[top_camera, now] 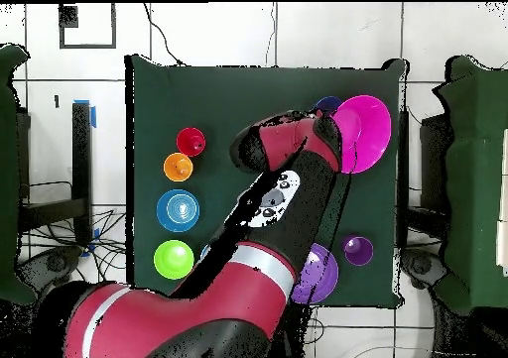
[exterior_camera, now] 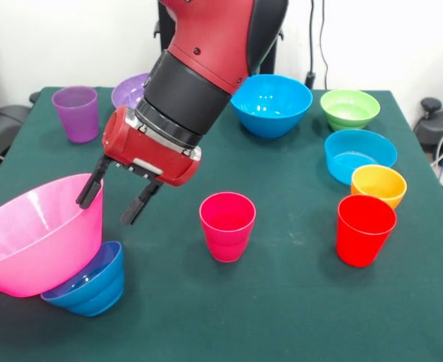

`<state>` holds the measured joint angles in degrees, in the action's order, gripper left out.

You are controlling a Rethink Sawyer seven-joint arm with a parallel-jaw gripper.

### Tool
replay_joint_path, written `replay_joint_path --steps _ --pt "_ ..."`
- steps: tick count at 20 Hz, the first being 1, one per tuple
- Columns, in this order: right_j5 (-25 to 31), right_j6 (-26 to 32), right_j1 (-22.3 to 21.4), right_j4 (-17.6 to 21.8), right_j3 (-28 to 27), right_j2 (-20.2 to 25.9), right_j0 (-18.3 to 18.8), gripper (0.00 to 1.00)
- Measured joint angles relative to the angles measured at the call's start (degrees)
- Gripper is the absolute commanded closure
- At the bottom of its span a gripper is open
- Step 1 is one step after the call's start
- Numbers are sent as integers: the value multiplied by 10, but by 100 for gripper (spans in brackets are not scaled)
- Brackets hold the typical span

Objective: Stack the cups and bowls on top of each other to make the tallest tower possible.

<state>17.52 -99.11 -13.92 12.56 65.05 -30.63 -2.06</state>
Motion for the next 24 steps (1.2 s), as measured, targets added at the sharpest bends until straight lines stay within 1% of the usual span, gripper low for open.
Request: replay_joint_path --steps 5,9,17,24 --pt "2 0 -3 0 0 4 8 0" --pt "9 0 -17 0 0 12 26 0" --pt "9 0 -41 0 0 24 48 0" --pt "9 0 -44 0 0 38 60 0"
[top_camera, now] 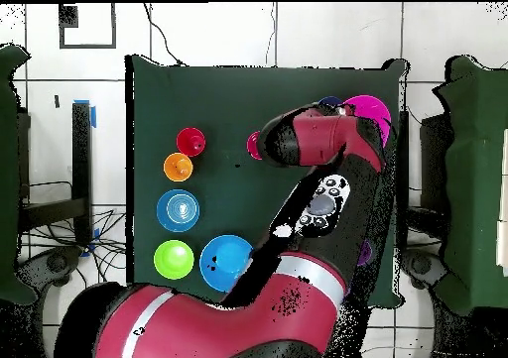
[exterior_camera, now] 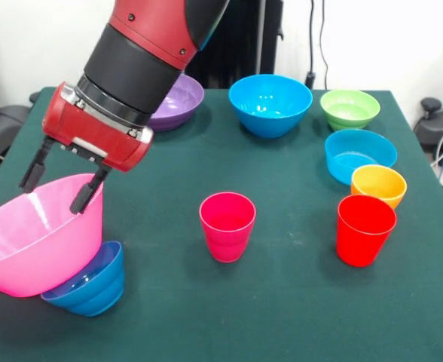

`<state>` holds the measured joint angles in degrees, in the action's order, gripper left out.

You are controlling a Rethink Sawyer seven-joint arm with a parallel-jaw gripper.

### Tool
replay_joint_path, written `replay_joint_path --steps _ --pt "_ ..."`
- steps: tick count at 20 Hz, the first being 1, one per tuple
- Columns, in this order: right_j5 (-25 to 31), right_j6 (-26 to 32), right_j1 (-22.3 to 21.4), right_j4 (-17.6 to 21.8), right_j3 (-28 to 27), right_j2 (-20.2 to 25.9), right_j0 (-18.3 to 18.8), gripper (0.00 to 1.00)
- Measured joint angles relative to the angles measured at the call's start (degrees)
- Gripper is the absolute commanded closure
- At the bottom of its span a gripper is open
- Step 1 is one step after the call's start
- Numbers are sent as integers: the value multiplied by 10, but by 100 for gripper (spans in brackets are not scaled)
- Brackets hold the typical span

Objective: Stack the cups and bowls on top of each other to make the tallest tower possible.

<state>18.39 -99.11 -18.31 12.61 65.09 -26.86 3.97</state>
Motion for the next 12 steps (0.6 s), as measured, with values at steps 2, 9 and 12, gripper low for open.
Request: replay_joint_path --steps 2,9,12 --pt "0 0 0 0 0 8 3 0" --pt "0 0 0 0 5 39 17 0" --pt "0 0 0 0 7 47 22 0"
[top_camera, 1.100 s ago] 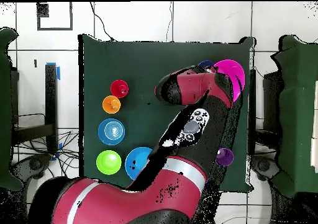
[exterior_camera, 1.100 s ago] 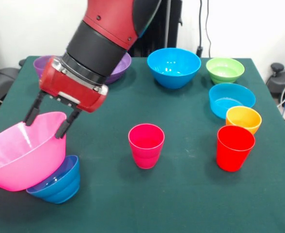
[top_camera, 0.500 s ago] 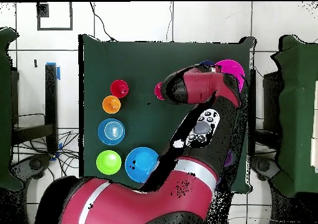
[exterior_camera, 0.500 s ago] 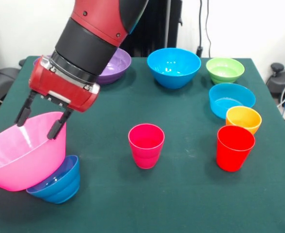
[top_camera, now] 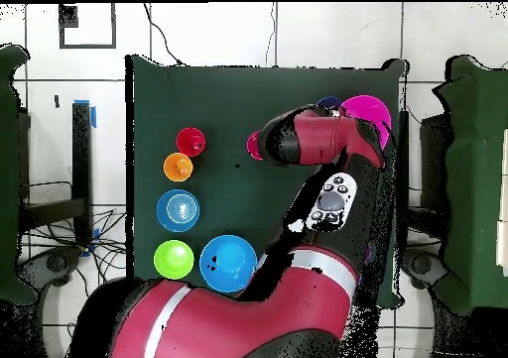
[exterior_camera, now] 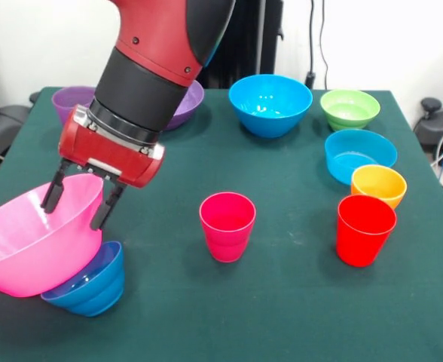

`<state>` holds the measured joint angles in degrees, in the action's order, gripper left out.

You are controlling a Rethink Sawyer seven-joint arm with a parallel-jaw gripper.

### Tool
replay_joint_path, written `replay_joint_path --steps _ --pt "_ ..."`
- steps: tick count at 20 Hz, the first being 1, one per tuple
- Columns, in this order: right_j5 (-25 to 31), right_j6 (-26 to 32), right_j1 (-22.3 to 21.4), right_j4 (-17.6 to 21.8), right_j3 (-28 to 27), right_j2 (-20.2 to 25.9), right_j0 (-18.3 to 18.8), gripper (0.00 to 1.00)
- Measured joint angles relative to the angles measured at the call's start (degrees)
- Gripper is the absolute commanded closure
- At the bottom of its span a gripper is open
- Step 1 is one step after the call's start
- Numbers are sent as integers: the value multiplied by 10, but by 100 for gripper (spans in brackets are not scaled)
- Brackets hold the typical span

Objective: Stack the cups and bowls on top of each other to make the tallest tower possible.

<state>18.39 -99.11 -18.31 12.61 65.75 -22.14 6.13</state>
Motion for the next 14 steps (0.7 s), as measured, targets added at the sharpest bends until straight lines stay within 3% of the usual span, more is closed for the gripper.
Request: replay_joint_path --steps 10,11,14 --pt "0 0 0 0 17 22 7 0" --pt "0 0 0 0 22 23 7 100" --pt "0 0 -1 0 28 27 8 100"
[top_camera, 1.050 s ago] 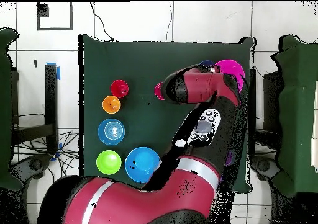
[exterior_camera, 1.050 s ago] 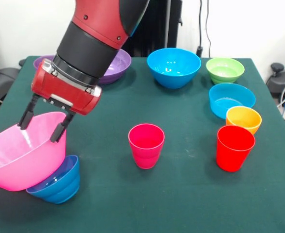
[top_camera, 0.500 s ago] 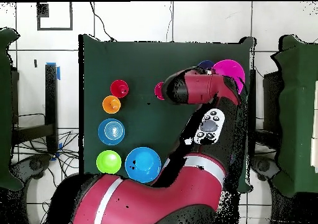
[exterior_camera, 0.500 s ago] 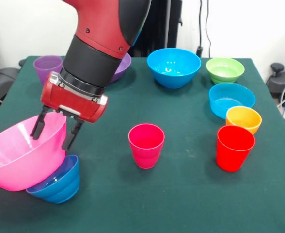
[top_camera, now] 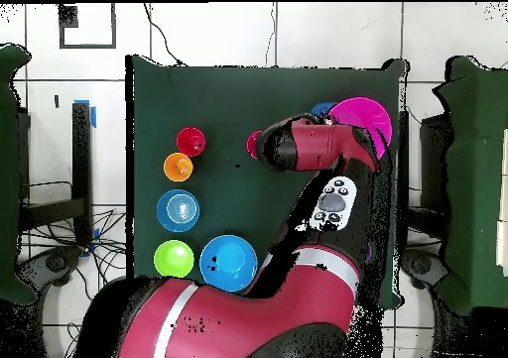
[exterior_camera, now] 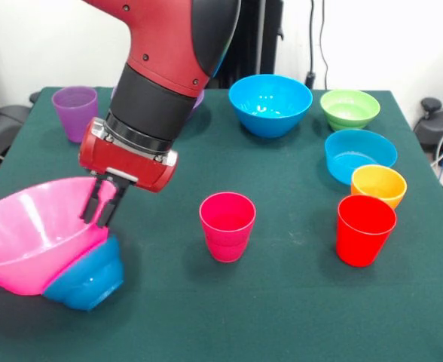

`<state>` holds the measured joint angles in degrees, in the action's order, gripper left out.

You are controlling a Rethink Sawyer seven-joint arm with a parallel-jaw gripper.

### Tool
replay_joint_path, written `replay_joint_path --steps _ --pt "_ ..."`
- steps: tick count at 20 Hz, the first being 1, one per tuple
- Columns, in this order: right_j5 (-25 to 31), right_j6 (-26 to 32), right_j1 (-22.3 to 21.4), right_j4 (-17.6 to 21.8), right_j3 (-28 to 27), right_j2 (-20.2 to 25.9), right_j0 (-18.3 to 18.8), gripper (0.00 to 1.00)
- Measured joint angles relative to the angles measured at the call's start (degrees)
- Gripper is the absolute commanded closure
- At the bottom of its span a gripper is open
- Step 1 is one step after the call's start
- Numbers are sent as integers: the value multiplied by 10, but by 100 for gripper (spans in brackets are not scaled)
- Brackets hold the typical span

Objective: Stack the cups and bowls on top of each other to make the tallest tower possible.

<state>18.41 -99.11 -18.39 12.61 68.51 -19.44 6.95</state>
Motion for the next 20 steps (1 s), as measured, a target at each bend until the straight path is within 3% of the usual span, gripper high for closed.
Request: replay_joint_path --steps 20 --pt "0 0 10 0 3 8 -3 100"
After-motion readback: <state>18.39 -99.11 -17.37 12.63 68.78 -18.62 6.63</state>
